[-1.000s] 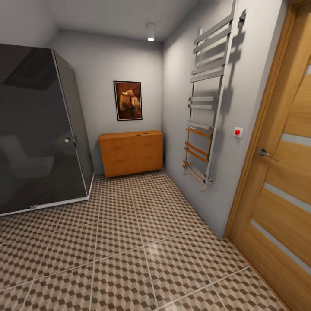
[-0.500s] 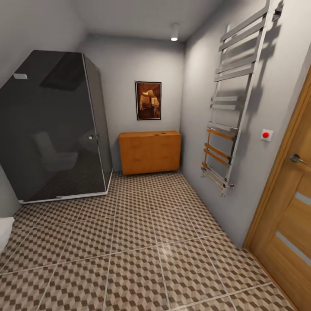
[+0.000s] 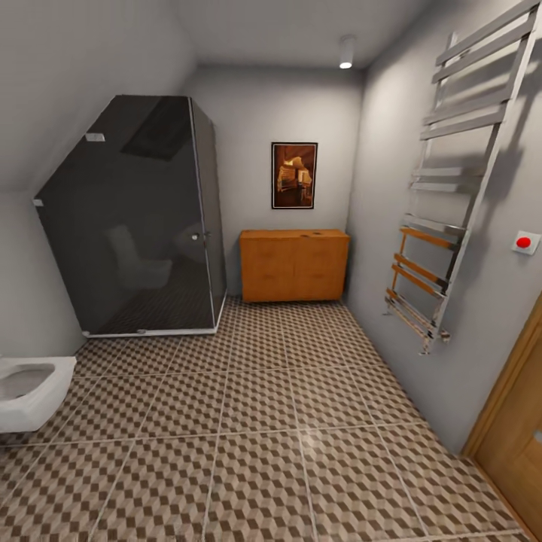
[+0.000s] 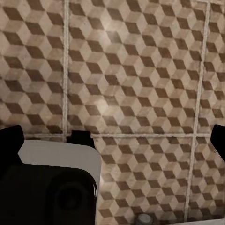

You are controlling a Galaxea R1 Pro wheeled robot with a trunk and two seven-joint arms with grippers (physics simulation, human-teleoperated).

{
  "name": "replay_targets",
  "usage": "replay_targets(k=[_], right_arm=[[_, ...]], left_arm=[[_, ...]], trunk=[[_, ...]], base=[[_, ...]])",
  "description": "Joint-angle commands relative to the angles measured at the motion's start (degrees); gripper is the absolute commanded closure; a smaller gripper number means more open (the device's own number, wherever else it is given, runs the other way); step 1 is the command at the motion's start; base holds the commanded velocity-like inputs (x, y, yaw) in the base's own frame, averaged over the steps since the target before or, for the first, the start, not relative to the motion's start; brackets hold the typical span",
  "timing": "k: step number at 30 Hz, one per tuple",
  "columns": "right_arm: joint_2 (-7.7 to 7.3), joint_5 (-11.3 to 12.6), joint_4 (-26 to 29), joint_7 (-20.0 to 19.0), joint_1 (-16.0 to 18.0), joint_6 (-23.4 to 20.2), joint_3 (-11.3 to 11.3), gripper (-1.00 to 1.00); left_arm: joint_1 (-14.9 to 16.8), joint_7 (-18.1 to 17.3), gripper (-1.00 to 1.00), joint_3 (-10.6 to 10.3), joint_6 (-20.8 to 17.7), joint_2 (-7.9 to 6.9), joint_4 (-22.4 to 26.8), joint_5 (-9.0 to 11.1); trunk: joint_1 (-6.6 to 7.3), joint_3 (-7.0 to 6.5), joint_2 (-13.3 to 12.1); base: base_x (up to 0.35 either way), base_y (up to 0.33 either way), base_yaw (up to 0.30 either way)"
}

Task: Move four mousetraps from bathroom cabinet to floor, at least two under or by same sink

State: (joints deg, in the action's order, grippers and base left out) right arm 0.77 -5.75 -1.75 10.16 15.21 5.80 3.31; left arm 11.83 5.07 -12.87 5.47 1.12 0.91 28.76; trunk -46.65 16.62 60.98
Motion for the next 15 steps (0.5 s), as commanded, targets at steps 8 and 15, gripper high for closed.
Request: replay_targets(k=[8, 15], right_arm=[[0.02, -0.5, -0.2, 0.4, 0.1, 0.2, 0.3, -1.0], [0.02, -0.5, -0.2, 0.3, 0.1, 0.2, 0.3, -1.0]], left_arm=[[0.0, 0.2, -1.0, -0.5, 0.2, 0.02, 0.0, 0.4], [0.0, 0.2, -1.0, -0.5, 0.1, 0.02, 0.0, 0.4]], trunk=[[0.0, 0.07, 0.0], [0.0, 0.07, 0.0]], base=[[0.0, 0.0, 0.282], [0.0, 0.0, 0.282]])
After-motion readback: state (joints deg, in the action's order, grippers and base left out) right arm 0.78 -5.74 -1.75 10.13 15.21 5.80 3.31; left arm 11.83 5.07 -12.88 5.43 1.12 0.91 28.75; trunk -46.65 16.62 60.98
